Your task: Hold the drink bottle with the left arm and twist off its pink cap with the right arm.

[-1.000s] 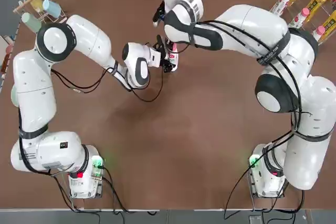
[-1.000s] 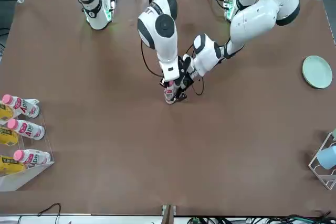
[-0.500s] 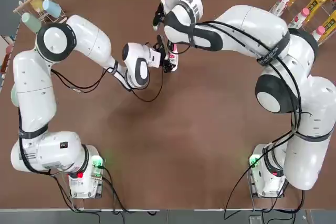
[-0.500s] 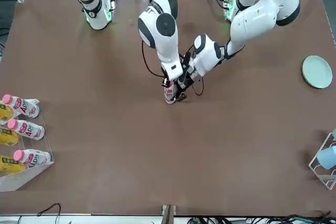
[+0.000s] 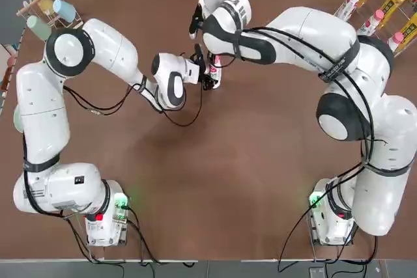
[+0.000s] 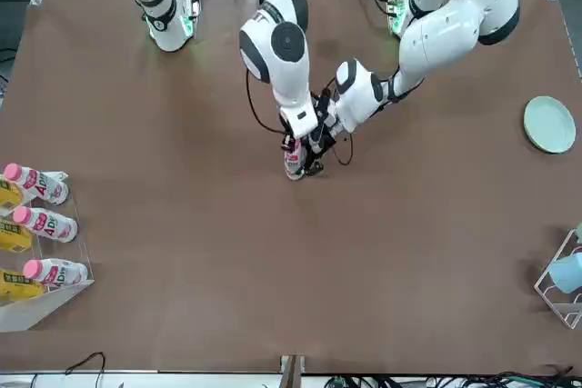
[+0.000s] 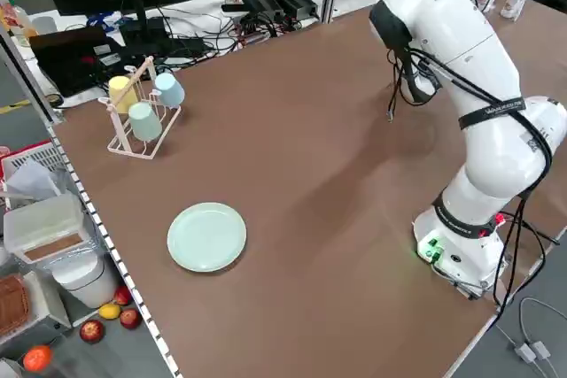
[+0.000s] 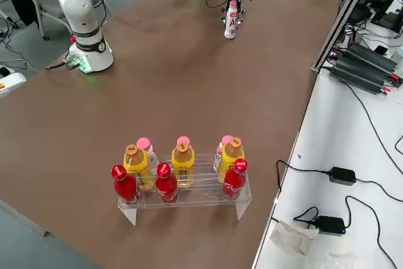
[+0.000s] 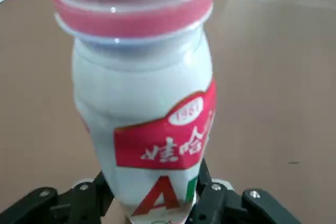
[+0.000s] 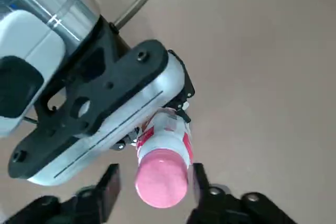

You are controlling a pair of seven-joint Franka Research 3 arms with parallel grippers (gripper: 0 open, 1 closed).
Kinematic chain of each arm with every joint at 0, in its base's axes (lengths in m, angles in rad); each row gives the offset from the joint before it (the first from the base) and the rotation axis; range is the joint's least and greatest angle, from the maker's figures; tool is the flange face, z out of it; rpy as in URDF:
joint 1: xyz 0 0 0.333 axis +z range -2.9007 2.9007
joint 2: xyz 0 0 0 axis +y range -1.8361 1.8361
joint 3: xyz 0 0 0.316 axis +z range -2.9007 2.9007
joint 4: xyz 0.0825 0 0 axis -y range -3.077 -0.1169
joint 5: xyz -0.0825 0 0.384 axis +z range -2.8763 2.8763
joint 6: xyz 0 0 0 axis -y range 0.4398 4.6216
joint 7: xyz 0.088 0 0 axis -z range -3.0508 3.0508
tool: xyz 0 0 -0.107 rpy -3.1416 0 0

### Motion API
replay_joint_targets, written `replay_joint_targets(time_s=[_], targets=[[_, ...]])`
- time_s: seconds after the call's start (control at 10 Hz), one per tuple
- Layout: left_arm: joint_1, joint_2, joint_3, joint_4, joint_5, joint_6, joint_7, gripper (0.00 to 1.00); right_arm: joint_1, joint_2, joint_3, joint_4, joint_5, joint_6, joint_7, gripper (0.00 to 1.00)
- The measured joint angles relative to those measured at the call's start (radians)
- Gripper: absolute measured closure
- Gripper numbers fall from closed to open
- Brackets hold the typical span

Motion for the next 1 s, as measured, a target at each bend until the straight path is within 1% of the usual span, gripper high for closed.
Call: replay_joint_targets(time_s=[0.1, 0.2, 0.3, 0.8, 1.0], targets=[[0.0, 0.0, 0.0, 0.0, 0.0, 0.0, 0.0, 0.38, 0.003, 0.0, 0.0, 0.0, 0.0, 0.0, 0.0, 0.15], [0.0, 0.0, 0.0, 0.0, 0.001, 0.0, 0.0, 0.38, 0.004, 0.0, -0.001, 0.0, -0.002, -0.001, 0.0, 0.01], [0.0, 0.0, 0.0, 0.0, 0.001, 0.0, 0.0, 0.38, 0.004, 0.0, -0.003, 0.0, -0.002, -0.001, 0.012, 0.0], [0.001, 0.001, -0.001, 0.0, 0.001, 0.0, -0.002, 0.38, 0.003, -0.002, -0.014, 0.008, -0.003, -0.016, 0.201, 0.0], [0.001, 0.001, -0.001, 0.0, 0.001, 0.0, -0.002, 0.38, -0.018, -0.007, -0.024, 0.017, -0.003, -0.041, 0.24, 0.0]])
